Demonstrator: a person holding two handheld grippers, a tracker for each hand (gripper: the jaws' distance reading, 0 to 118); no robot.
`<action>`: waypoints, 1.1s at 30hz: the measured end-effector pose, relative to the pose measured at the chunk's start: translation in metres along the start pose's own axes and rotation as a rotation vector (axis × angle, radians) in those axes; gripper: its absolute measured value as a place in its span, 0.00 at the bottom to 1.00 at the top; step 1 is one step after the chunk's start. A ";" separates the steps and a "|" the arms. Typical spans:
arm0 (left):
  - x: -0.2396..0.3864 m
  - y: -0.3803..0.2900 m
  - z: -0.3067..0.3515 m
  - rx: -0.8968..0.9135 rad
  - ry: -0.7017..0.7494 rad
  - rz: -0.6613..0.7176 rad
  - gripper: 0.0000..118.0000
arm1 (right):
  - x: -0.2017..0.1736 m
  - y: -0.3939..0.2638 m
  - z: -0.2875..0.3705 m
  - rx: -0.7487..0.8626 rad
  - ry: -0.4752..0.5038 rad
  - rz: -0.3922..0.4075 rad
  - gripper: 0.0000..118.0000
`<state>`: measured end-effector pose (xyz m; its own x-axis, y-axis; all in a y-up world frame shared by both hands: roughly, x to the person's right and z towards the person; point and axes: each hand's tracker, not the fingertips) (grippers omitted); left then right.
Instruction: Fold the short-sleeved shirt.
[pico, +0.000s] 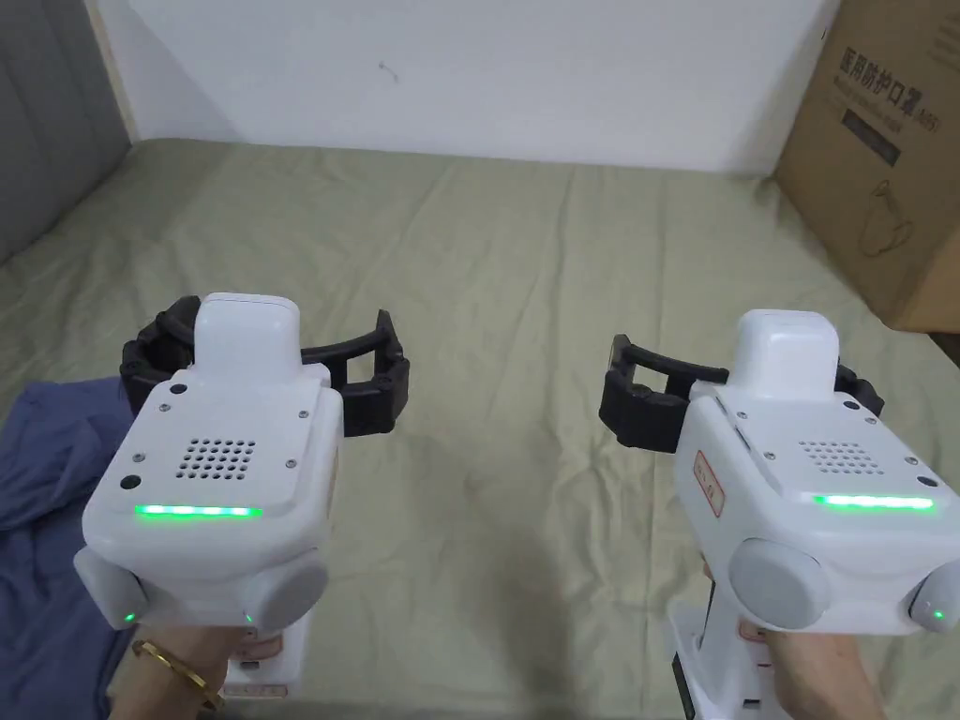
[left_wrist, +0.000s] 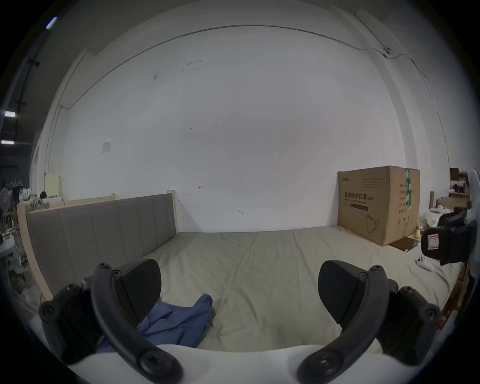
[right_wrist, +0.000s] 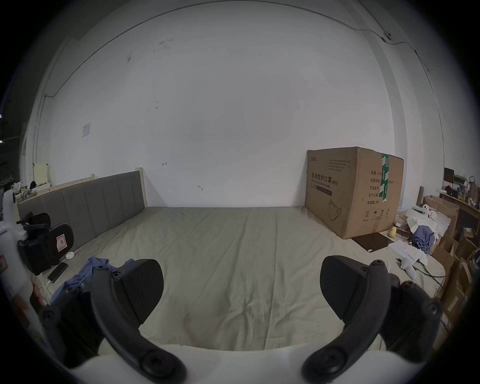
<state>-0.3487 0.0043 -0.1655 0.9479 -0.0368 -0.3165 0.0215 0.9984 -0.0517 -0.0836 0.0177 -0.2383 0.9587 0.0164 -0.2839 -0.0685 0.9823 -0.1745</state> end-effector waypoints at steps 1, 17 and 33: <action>0.001 0.000 0.000 -0.003 -0.003 -0.008 1.00 | 0.000 0.000 0.000 -0.002 -0.004 0.005 1.00; 0.002 0.000 -0.001 -0.050 0.009 -0.005 0.36 | -0.004 -0.001 0.001 -0.005 -0.055 0.063 0.12; 0.002 -0.001 0.002 -0.072 -0.027 -0.019 0.00 | -0.004 -0.004 0.005 -0.028 -0.018 0.028 0.00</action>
<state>-0.3465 0.0033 -0.1639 0.9557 -0.0540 -0.2893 0.0181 0.9919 -0.1254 -0.0857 0.0146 -0.2316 0.9611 0.0469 -0.2722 -0.1025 0.9757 -0.1936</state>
